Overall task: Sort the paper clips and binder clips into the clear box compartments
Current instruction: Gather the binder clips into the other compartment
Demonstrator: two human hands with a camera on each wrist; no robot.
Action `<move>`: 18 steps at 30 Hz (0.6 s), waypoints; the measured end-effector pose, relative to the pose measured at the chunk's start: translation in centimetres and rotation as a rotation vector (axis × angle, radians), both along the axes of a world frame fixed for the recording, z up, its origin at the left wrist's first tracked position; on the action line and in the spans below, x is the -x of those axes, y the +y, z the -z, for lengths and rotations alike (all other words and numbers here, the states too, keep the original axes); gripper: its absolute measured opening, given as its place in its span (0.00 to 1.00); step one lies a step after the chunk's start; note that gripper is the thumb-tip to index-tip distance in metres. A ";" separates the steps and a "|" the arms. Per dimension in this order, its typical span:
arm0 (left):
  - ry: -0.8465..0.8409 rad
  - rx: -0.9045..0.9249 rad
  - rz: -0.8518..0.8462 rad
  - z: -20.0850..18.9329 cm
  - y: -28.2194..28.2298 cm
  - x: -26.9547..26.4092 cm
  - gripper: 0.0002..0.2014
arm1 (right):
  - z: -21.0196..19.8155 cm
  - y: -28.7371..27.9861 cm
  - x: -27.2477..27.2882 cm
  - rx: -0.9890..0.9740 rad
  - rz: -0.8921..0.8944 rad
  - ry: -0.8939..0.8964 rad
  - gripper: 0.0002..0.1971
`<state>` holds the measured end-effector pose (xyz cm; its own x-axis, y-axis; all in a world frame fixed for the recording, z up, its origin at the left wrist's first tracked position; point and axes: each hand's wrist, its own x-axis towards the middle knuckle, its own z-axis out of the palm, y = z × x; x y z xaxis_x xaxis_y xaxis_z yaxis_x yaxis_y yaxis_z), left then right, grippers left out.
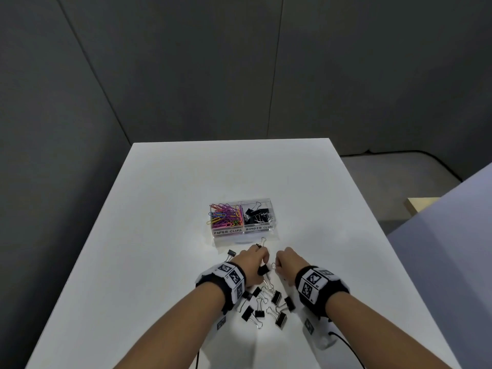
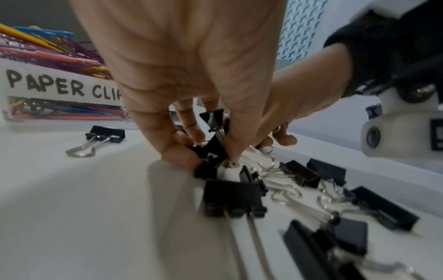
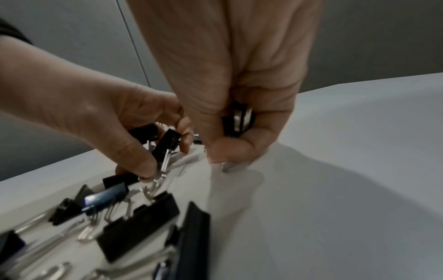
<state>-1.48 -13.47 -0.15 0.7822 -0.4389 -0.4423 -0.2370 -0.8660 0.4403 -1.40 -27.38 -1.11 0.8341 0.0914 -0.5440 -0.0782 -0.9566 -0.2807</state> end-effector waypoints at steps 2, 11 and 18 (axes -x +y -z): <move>-0.025 0.005 0.027 -0.2 0.0 0.2 0.11 | -0.1 0.1 0.2 0.010 -0.014 0.003 0.06; 0.021 -0.004 0.080 -1.6 1.6 0.0 0.14 | -2.0 -1.5 -0.5 -0.141 0.007 -0.021 0.11; -0.193 0.153 -0.078 -5.1 4.0 -3.7 0.11 | -6.6 0.3 -6.4 -0.279 0.081 -0.393 0.06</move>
<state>2.18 -9.44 4.90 0.8796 -0.4247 -0.2144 -0.2649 -0.8115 0.5208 4.98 -27.03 5.51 0.9818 0.1158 -0.1505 0.0145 -0.8358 -0.5488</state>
